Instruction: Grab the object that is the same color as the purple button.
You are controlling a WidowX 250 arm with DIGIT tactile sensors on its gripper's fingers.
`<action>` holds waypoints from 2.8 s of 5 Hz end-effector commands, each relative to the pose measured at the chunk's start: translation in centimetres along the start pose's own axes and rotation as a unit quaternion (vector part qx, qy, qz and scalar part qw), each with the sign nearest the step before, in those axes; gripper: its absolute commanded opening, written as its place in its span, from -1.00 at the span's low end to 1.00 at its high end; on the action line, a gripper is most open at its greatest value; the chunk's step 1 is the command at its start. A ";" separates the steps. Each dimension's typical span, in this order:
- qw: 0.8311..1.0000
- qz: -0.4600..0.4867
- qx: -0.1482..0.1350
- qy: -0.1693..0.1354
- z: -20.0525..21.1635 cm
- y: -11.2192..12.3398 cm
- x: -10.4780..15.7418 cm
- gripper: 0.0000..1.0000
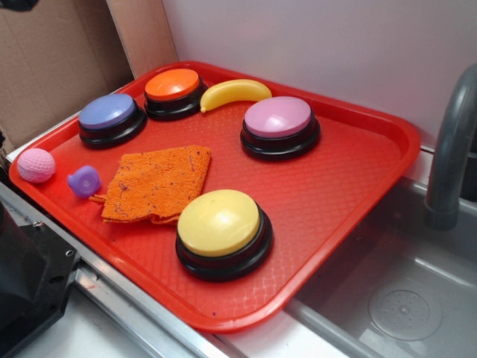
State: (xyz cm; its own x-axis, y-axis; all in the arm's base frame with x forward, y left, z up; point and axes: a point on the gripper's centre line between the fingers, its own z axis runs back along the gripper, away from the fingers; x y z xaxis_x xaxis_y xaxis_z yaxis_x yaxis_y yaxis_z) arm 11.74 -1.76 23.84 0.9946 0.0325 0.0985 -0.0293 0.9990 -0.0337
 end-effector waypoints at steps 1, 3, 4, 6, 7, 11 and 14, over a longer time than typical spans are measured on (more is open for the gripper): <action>1.000 0.000 0.000 0.000 0.0 0.0 0.0 1.00; 0.992 0.126 -0.023 -0.021 -3.3 2.0 0.1 1.00; 0.980 0.197 -0.003 -0.022 -7.2 3.4 0.1 1.00; 0.937 0.346 0.036 -0.035 -14.1 6.5 -0.1 1.00; 0.922 0.381 0.055 -0.045 -16.1 8.1 0.0 1.00; 0.920 0.381 0.083 -0.028 -20.8 9.8 1.3 0.99; 0.917 0.386 0.101 -0.016 -22.1 9.8 0.9 -1.00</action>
State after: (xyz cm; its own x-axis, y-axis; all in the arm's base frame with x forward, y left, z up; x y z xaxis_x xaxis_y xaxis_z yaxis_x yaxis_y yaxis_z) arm 14.58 6.96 1.59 0.6774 0.7218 0.1417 -0.7348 0.6728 0.0861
